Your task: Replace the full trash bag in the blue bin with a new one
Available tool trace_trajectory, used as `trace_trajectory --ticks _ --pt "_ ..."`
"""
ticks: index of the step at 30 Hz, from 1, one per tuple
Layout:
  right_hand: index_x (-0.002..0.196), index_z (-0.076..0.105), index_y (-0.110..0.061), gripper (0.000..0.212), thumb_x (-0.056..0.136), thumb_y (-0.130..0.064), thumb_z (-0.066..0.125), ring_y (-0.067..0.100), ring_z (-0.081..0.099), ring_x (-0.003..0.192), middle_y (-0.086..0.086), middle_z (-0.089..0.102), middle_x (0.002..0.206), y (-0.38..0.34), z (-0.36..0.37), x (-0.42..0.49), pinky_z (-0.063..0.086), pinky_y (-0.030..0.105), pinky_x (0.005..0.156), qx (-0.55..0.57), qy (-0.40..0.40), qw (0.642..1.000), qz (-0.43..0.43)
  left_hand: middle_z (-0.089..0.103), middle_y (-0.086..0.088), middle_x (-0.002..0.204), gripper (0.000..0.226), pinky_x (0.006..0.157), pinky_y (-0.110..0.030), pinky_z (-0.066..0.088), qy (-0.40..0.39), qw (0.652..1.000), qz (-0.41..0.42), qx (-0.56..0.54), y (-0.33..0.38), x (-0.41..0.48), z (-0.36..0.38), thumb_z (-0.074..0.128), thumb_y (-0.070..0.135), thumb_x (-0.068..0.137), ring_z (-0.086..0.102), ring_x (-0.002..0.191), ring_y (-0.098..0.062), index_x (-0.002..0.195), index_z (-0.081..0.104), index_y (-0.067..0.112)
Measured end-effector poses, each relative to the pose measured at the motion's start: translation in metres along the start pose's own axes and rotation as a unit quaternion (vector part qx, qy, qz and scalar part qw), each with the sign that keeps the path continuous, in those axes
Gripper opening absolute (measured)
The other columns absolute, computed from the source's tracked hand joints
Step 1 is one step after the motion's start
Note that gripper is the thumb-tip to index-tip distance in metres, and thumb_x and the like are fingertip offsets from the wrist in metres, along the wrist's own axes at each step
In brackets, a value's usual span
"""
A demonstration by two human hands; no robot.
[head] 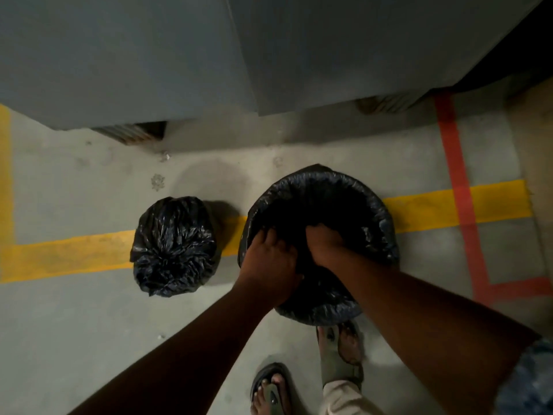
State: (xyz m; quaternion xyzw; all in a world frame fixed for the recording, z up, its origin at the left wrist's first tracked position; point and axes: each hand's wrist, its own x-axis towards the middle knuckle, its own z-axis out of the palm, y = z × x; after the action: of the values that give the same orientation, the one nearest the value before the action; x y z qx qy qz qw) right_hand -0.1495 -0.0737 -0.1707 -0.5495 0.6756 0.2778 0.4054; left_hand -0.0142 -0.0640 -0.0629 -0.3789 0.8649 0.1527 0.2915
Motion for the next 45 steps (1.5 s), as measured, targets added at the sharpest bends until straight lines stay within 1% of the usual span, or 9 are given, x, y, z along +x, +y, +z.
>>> trace_trajectory --ticks 10,13,17,21,26,31,34,39,45 --pt "0.123 0.061 -0.008 0.034 0.097 -0.017 0.04 0.037 0.057 0.12 0.018 0.059 0.131 -0.016 -0.038 -0.014 0.046 0.044 0.102 0.038 -0.03 0.997 -0.054 0.069 -0.011 0.113 0.041 0.107 -0.048 0.037 0.165 0.983 0.066 -0.052 -0.006 -0.028 0.016 0.051 0.042 0.09 0.058 0.114 -0.035 0.113 0.067 0.012" --pt "0.1 0.063 -0.017 0.018 0.087 -0.017 0.049 0.034 0.064 0.096 0.012 0.067 0.104 -0.007 -0.059 -0.067 0.052 0.039 0.08 0.183 0.195 0.957 -0.113 0.066 -0.009 0.117 0.035 0.096 -0.042 0.041 0.316 0.936 0.049 -0.146 -0.004 -0.035 -0.008 0.06 0.028 0.089 0.058 0.108 -0.031 0.12 0.065 0.013" --pt "0.102 0.059 -0.019 0.033 0.07 -0.022 0.065 0.031 0.055 0.095 0.005 0.062 0.101 0.028 -0.105 -0.12 0.041 0.04 0.076 0.052 0.508 0.848 -0.143 0.053 -0.016 0.134 0.064 0.103 -0.046 0.041 0.294 0.918 -0.141 -0.227 -0.026 -0.005 -0.051 0.062 0.033 0.081 0.048 0.125 -0.035 0.14 0.047 0.012" --pt "0.113 0.058 -0.021 0.035 0.08 -0.028 0.067 0.034 0.058 0.108 0.008 0.063 0.117 0.063 -0.146 -0.078 0.048 0.04 0.085 0.11 0.228 0.965 -0.063 0.067 -0.014 0.118 0.047 0.086 -0.039 0.051 0.092 0.896 -0.214 -0.377 -0.068 0.039 -0.064 0.057 0.029 0.088 0.061 0.111 -0.035 0.133 0.051 0.017" --pt "0.12 0.053 -0.015 0.061 0.071 -0.042 0.077 0.036 0.058 0.112 0.013 0.06 0.122 0.093 -0.14 -0.077 0.052 0.048 0.089 0.225 0.11 0.968 -0.003 0.061 -0.012 0.132 0.06 0.092 -0.032 0.045 0.05 0.829 -0.262 -0.491 -0.069 0.032 -0.058 0.067 0.038 0.088 0.058 0.12 -0.033 0.14 0.047 0.016" --pt "0.127 0.052 -0.011 0.098 0.045 -0.049 0.09 0.037 0.064 0.109 0.016 0.062 0.127 0.103 -0.035 -0.107 0.056 0.052 0.085 0.528 0.147 0.811 0.206 0.058 -0.013 0.12 0.071 0.094 -0.047 0.048 0.059 0.563 -0.496 -0.658 -0.012 -0.023 -0.025 0.081 0.041 0.069 0.059 0.109 -0.034 0.123 0.046 0.009" --pt "0.096 0.064 -0.012 0.047 0.059 -0.033 0.082 0.039 0.07 0.092 0.016 0.071 0.102 0.095 0.011 -0.109 0.059 0.055 0.077 0.664 0.068 0.695 0.267 0.063 -0.02 0.109 0.033 0.073 -0.049 0.054 -0.016 0.384 -0.486 -0.785 0.018 -0.038 -0.003 0.063 0.002 0.084 0.062 0.092 -0.037 0.116 0.055 0.003" --pt "0.102 0.066 -0.003 0.026 0.091 -0.025 0.057 0.045 0.061 0.099 0.022 0.067 0.108 0.081 -0.002 -0.126 0.04 0.037 0.069 0.513 0.189 0.804 0.234 0.067 -0.018 0.108 0.039 0.074 -0.049 0.059 0.048 0.389 -0.447 -0.804 0.027 -0.037 0.01 0.049 -0.009 0.087 0.065 0.095 -0.041 0.119 0.06 0.013" --pt "0.104 0.064 -0.009 0.029 0.082 -0.029 0.063 0.045 0.064 0.091 0.023 0.067 0.107 0.092 -0.008 -0.133 0.057 0.054 0.079 0.563 0.17 0.776 0.226 0.065 -0.014 0.125 0.04 0.063 -0.036 0.062 0.035 0.427 -0.342 -0.837 0.024 -0.043 0.008 0.062 0.013 0.094 0.064 0.111 -0.036 0.133 0.054 0.015"
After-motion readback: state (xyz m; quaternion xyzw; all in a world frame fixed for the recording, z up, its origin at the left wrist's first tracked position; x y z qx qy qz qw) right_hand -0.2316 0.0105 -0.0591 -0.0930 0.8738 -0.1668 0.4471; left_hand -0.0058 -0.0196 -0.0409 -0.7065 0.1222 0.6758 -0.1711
